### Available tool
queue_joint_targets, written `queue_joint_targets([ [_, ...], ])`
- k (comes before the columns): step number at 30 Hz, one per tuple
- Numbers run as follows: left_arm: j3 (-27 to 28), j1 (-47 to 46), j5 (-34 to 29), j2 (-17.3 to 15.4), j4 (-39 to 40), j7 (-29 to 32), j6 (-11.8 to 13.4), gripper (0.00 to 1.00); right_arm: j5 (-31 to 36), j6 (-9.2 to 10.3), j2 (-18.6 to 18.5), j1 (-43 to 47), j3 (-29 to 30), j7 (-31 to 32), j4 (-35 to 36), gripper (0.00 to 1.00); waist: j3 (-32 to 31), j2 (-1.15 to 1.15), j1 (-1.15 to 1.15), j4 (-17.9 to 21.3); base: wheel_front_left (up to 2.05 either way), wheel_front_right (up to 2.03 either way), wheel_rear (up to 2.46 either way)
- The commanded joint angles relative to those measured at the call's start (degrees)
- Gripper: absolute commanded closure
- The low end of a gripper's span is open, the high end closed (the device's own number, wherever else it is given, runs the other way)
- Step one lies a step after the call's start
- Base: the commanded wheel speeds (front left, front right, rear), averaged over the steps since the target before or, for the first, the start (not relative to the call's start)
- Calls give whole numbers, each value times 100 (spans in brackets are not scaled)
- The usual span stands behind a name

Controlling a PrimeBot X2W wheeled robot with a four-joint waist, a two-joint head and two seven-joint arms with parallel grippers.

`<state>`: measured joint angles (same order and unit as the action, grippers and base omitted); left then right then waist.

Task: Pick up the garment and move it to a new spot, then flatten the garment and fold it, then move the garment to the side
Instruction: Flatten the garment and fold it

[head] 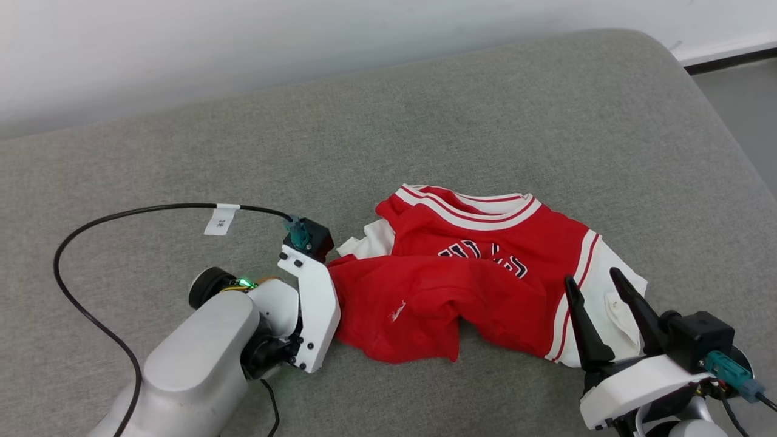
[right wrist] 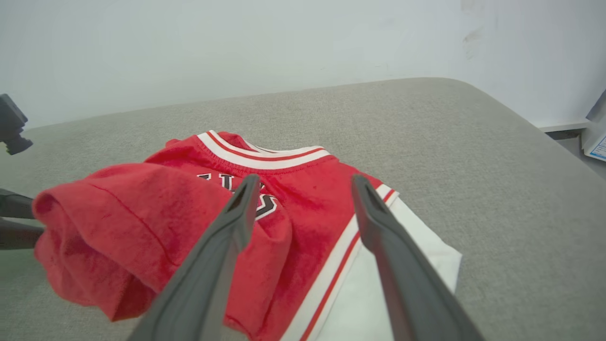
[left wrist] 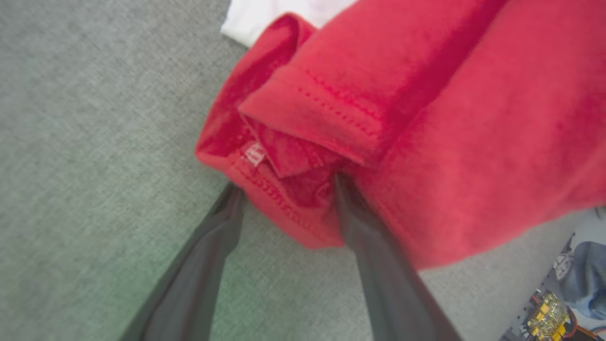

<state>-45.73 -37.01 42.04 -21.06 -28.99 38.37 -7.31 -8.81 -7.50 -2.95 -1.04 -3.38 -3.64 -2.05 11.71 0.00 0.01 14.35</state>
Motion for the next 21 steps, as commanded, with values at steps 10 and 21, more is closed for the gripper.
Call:
queue_joint_targets([
  [10,88,666,-307,-104,194,-1566,384,100,209,2,10,242,89,176,26,0,-818,0,-1,-591,0,0,0],
  [21,503,2030,-177,-718,1344,-2216,1347,100,268,2,11,611,188,448,313,0,-1383,0,-1,-1335,0,0,0],
])
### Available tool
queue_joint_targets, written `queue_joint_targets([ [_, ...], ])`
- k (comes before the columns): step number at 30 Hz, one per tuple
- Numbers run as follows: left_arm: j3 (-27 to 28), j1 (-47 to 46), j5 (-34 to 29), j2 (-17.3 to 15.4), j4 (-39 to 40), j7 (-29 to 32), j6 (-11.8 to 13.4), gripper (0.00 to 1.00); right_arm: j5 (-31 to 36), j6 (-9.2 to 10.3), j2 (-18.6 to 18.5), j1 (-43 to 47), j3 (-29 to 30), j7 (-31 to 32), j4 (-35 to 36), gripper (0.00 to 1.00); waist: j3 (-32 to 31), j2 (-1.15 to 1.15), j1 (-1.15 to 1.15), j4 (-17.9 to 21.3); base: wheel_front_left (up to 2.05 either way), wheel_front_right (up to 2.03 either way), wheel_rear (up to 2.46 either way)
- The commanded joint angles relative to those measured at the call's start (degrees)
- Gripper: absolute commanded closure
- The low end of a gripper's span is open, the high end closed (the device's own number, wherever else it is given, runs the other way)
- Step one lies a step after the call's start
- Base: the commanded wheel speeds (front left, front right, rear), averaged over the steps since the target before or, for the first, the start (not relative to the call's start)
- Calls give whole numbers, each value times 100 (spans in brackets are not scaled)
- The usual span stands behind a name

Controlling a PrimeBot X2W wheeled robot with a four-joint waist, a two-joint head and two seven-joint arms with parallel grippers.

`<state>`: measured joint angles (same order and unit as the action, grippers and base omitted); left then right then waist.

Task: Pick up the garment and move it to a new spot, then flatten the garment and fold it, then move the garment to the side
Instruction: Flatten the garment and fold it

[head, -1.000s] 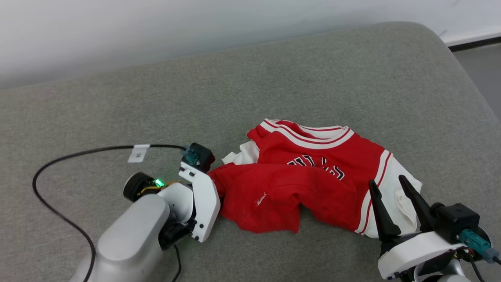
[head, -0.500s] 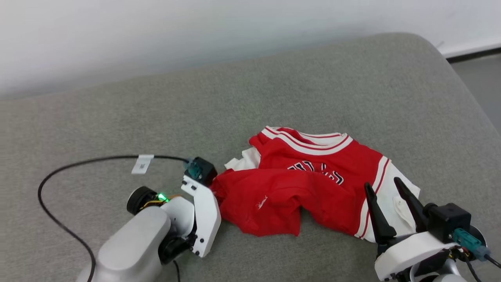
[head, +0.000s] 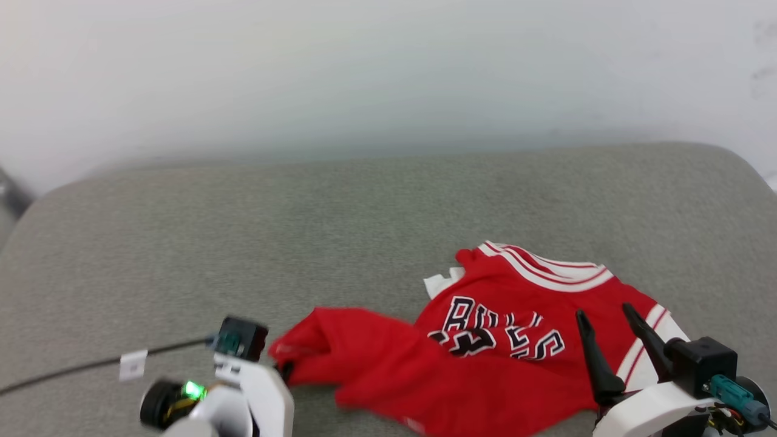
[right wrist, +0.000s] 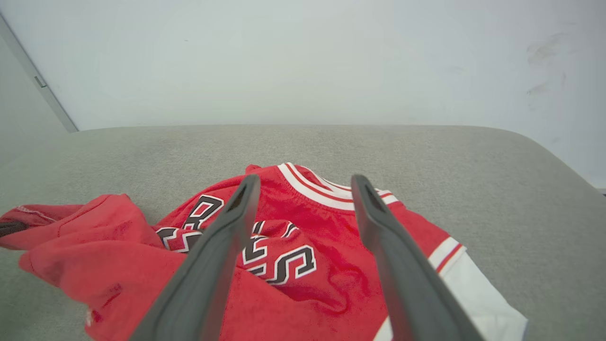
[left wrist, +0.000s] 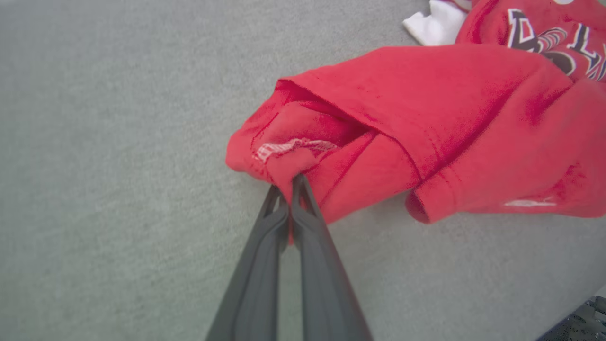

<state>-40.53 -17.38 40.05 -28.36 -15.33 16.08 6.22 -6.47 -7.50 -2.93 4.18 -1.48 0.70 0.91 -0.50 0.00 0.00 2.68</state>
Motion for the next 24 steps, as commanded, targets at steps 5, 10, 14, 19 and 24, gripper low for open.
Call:
queue_joint_targets([
  [5,154,1072,440,-173,453,69,426,100,58,2,8,152,3,70,124,0,-228,0,0,-313,0,0,0],
  [10,251,1778,812,-47,566,-28,657,87,51,2,9,180,2,117,193,0,-246,0,0,-351,0,0,0],
  [14,365,1860,791,19,634,-319,769,0,66,2,9,158,32,143,222,0,-271,0,0,-363,0,0,0],
  [19,622,1544,480,76,808,-1061,909,0,79,2,9,118,72,151,262,0,-310,0,0,-357,0,0,0],
  [24,698,1022,125,173,894,-1629,854,0,53,2,9,66,102,128,298,0,-301,0,0,-290,0,0,0],
])
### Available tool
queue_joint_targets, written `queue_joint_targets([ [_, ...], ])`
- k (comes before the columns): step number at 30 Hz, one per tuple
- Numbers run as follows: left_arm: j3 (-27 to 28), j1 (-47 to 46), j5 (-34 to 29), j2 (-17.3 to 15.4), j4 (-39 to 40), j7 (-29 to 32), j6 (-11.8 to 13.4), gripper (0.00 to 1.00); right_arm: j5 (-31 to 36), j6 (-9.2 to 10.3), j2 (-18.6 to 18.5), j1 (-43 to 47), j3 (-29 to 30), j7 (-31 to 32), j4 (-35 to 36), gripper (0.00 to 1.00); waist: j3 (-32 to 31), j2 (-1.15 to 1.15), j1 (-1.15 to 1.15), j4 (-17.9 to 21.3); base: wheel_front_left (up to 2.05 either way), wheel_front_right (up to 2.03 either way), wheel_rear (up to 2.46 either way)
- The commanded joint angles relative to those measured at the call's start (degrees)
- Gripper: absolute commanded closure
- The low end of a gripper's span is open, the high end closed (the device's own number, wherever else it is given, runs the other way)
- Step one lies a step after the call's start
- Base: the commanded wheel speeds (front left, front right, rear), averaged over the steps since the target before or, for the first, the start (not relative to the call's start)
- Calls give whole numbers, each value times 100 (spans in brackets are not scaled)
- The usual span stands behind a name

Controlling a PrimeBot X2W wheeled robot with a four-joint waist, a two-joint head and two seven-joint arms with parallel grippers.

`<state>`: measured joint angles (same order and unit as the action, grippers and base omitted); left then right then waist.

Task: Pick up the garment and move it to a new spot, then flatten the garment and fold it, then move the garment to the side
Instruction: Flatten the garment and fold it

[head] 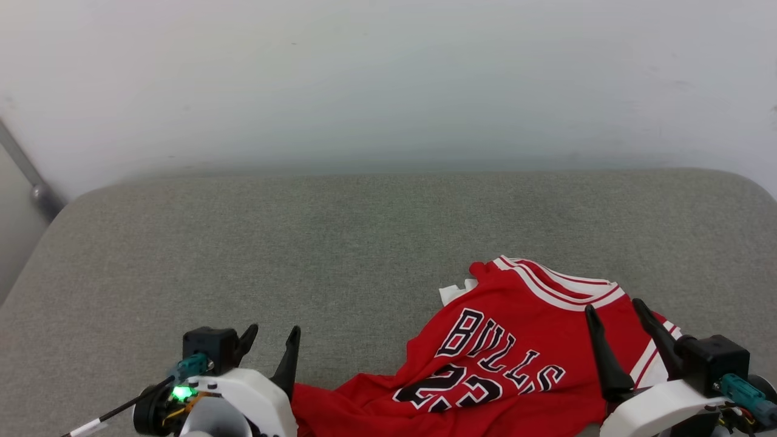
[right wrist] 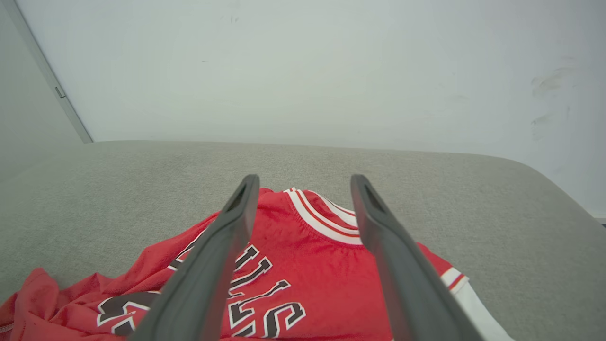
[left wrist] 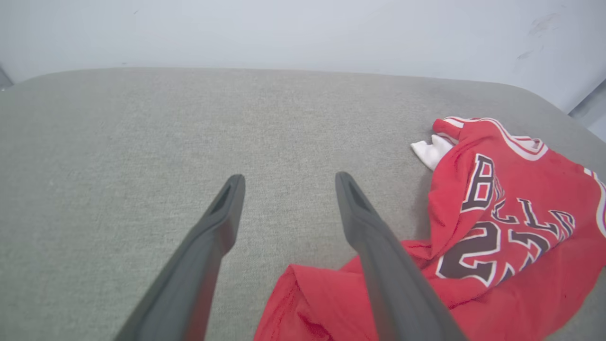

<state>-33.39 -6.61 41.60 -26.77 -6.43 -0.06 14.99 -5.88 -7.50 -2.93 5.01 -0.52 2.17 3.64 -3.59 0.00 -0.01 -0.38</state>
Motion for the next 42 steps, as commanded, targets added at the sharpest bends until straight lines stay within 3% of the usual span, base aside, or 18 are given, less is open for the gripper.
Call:
queue_joint_targets([
  [1,-47,-180,-105,34,-8,-70,-53,0,4,2,9,-37,4,-20,21,0,25,0,1,45,0,0,0],
  [8,-381,-1165,-290,387,-381,59,-544,0,44,2,9,-160,-5,-17,71,0,252,0,1,392,0,0,0],
  [19,-1149,-2576,-9,765,-1663,1640,-1807,0,-54,2,10,-290,83,-78,111,0,963,0,1,930,0,0,0],
  [30,-1894,-3019,350,885,-2731,3351,-2198,0,-206,2,8,-453,71,-283,-95,0,1384,0,1,1152,0,0,0],
  [33,-2152,-2981,440,896,-2953,3826,-2229,58,-228,2,8,-503,64,-317,-137,0,1409,0,1,1150,0,0,0],
  [34,-2215,-2990,440,912,-2963,3874,-2240,99,-241,2,8,-509,61,-323,-154,0,1407,0,1,1146,0,0,0],
  [36,-2309,-3023,441,942,-2978,3882,-2252,100,-252,2,8,-498,69,-330,-181,0,1378,0,1,1124,0,0,0],
  [42,-2109,-3284,148,864,-2853,2904,-2119,100,-217,2,8,-364,132,-291,-260,0,1076,0,1,895,0,0,0],
])
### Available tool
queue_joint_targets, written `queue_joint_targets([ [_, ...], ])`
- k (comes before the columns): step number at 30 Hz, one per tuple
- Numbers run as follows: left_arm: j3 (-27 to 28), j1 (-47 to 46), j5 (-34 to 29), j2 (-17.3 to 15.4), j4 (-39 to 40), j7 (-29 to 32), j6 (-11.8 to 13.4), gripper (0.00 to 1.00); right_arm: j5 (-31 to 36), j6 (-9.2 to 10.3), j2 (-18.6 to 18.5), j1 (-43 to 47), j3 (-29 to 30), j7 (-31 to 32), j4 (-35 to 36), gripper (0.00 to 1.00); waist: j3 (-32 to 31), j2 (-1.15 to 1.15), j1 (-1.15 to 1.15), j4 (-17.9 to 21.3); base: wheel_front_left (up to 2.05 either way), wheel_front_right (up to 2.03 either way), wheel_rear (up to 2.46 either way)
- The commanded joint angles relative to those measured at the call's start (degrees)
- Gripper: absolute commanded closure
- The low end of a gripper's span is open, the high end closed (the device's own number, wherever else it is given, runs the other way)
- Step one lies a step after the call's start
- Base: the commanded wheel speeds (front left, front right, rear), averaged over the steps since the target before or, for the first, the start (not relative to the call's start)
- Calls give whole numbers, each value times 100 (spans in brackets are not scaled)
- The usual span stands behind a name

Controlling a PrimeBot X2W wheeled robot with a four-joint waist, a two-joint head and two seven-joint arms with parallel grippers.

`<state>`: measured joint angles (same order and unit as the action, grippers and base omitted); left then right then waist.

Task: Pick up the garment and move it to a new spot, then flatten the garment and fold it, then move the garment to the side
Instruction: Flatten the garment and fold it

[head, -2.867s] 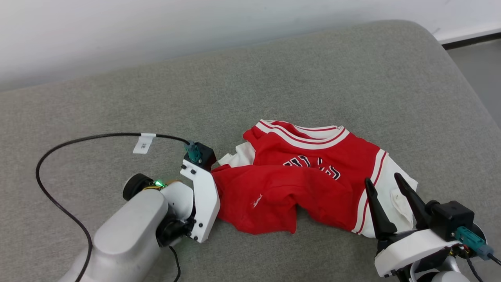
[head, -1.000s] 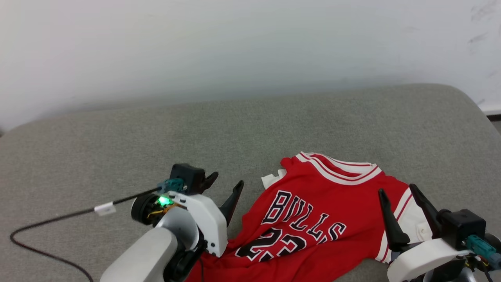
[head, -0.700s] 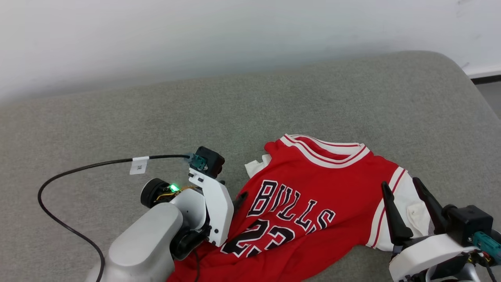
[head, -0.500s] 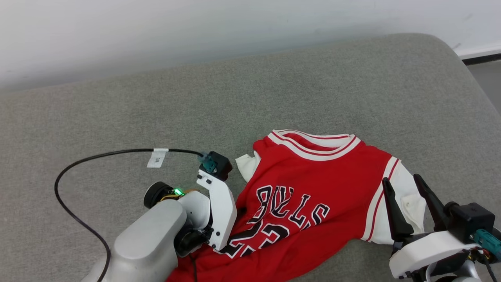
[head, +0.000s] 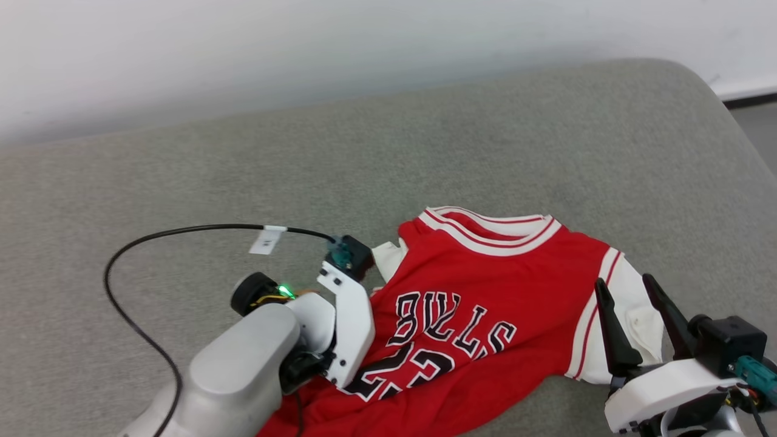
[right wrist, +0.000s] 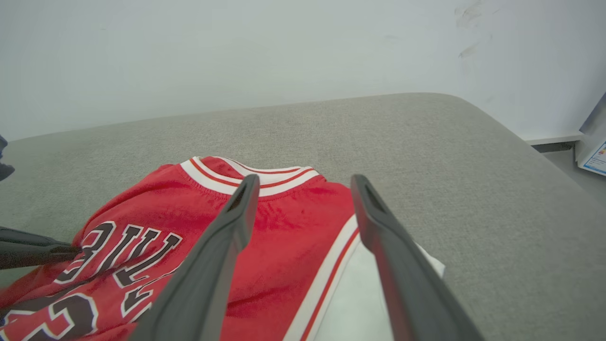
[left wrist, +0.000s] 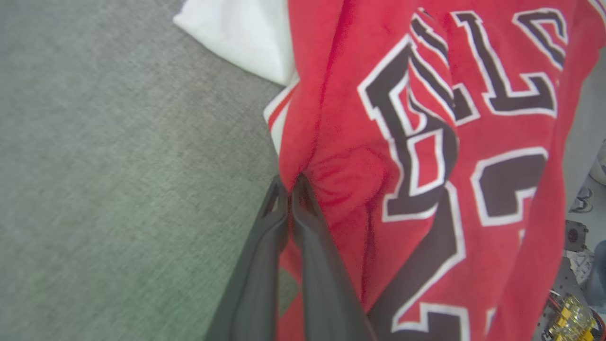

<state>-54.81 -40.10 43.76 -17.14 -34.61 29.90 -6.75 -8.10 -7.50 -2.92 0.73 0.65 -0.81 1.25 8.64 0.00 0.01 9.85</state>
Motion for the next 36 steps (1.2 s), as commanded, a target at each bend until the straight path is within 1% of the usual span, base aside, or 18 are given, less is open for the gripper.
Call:
queue_joint_targets([
  [1,72,49,-116,-126,24,-252,115,100,22,2,7,84,4,26,-17,0,-212,0,-1,-179,0,0,0],
  [3,130,55,-202,-187,152,-511,234,100,42,2,7,148,29,62,-3,0,-363,0,-1,-311,0,0,0],
  [4,130,55,-202,-187,152,-511,234,100,42,2,7,148,29,62,-3,0,-363,0,-1,-311,0,0,0],
  [5,163,67,-247,-242,243,-640,303,100,38,2,7,188,52,81,3,0,-442,0,-1,-388,0,0,0],
  [9,344,252,-337,-622,732,-965,631,100,37,2,8,316,70,151,23,0,-695,0,-1,-661,0,0,0],
  [13,586,687,-269,-1134,1461,-1066,1097,100,16,2,8,448,88,202,22,0,-873,0,-1,-891,0,0,0],
  [17,841,1527,86,-1566,2135,-994,1631,100,-10,2,6,518,74,229,95,0,-930,0,-1,-1017,0,0,0],
  [20,1010,2300,469,-1676,2410,-1042,2024,100,-24,2,6,528,42,255,147,0,-932,0,-1,-1048,0,0,0],
  [21,1067,2524,604,-1652,2453,-1085,2116,100,-25,3,6,530,47,263,164,0,-925,0,-1,-1059,0,0,0],
  [23,1137,2928,848,-1579,2414,-1167,2204,100,-19,2,6,514,40,267,188,0,-912,0,-1,-1071,0,0,0],
  [24,1159,3061,941,-1526,2383,-1213,2219,95,-11,2,6,496,43,264,201,0,-906,0,-1,-1078,0,0,0],
  [25,1178,3186,1037,-1459,2350,-1270,2204,61,11,2,7,473,39,264,206,0,-903,0,-1,-1084,0,0,0],
  [26,1183,3275,1087,-1400,2317,-1330,2183,0,26,2,7,456,50,270,208,0,-906,0,-1,-1093,0,0,0],
  [30,1320,3392,1093,-1221,2278,-1790,2211,0,61,2,7,428,71,311,230,0,-963,0,-1,-1127,0,0,0],
  [34,1572,3377,985,-1122,2378,-2455,2293,0,67,2,6,492,117,337,261,0,-1046,0,-1,-1174,0,0,0],
  [36,1677,3355,914,-1131,2459,-2741,2330,0,75,2,7,507,114,344,265,0,-1088,0,-1,-1183,0,0,0],
])
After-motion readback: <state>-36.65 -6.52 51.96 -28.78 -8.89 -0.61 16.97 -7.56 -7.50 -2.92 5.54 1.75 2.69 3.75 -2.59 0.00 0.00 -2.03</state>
